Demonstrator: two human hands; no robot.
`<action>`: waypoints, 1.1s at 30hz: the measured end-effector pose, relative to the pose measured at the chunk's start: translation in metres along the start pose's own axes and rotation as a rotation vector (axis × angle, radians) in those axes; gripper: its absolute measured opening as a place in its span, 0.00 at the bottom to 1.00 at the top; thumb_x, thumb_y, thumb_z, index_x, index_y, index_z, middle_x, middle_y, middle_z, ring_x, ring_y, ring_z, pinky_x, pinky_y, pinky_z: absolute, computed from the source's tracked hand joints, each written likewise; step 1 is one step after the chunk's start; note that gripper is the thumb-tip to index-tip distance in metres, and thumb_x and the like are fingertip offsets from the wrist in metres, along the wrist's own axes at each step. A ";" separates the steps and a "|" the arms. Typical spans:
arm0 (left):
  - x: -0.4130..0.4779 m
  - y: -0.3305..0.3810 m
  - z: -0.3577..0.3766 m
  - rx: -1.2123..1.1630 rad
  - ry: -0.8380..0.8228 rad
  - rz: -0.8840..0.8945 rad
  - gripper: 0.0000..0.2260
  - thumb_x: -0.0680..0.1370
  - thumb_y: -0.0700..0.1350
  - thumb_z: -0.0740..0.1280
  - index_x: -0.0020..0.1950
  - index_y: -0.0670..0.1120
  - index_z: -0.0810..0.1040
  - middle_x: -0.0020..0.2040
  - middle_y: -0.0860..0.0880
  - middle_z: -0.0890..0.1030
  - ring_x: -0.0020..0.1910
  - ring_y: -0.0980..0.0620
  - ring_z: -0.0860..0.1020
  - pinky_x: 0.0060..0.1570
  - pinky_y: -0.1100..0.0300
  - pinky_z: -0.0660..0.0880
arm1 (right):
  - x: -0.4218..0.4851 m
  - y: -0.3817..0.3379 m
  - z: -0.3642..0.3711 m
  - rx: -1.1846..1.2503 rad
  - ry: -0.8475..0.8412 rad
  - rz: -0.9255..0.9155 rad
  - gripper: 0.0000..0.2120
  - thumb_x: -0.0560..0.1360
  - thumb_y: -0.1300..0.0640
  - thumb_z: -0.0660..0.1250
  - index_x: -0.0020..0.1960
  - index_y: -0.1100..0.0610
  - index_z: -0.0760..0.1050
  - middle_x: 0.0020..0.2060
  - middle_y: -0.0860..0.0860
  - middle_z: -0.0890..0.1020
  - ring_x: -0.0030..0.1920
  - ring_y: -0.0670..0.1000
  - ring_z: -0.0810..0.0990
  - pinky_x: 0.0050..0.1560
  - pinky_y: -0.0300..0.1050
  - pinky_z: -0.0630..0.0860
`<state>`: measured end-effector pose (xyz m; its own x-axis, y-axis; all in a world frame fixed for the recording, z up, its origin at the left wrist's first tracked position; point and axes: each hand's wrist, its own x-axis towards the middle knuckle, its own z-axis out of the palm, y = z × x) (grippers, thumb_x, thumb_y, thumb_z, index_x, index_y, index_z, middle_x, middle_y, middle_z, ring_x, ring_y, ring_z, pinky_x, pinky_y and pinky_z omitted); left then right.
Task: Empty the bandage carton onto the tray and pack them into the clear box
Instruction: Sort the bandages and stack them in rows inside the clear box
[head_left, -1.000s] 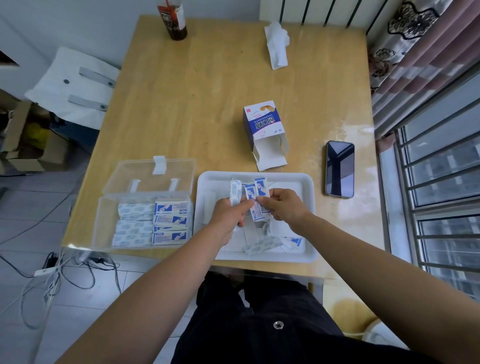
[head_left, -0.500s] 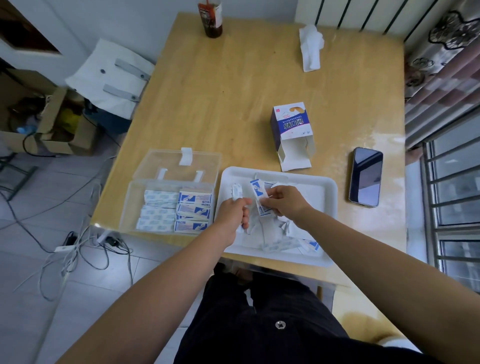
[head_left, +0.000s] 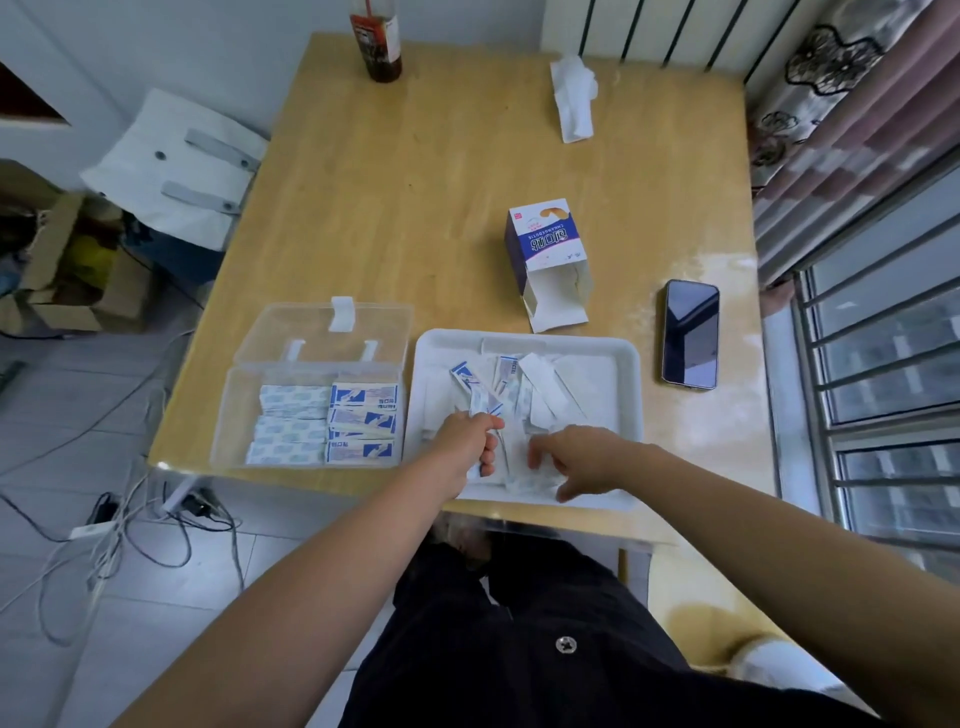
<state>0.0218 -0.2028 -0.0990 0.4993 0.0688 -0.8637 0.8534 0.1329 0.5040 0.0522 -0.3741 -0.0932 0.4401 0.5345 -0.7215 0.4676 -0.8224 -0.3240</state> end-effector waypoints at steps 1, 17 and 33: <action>0.000 -0.002 0.000 0.006 -0.001 -0.008 0.08 0.80 0.39 0.56 0.46 0.42 0.73 0.29 0.47 0.67 0.25 0.51 0.62 0.27 0.61 0.61 | 0.000 -0.001 0.001 -0.044 0.017 0.009 0.22 0.70 0.51 0.74 0.61 0.49 0.71 0.45 0.49 0.75 0.48 0.53 0.75 0.42 0.43 0.66; -0.016 -0.003 0.008 -0.251 0.064 0.023 0.12 0.79 0.39 0.50 0.42 0.41 0.72 0.32 0.45 0.73 0.30 0.49 0.69 0.32 0.58 0.67 | -0.007 -0.002 -0.010 1.196 0.209 0.016 0.20 0.74 0.55 0.72 0.30 0.54 0.63 0.27 0.48 0.63 0.28 0.47 0.60 0.31 0.38 0.59; -0.028 0.005 0.028 -0.327 0.018 0.135 0.16 0.79 0.43 0.54 0.60 0.45 0.77 0.49 0.47 0.82 0.45 0.51 0.81 0.39 0.59 0.77 | 0.000 -0.019 -0.013 1.179 0.162 0.013 0.13 0.75 0.52 0.70 0.53 0.61 0.77 0.41 0.51 0.78 0.40 0.48 0.73 0.41 0.40 0.69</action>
<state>0.0162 -0.2317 -0.0724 0.5991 0.1247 -0.7909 0.6853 0.4311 0.5870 0.0532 -0.3563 -0.0789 0.5707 0.4740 -0.6705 -0.4937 -0.4545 -0.7414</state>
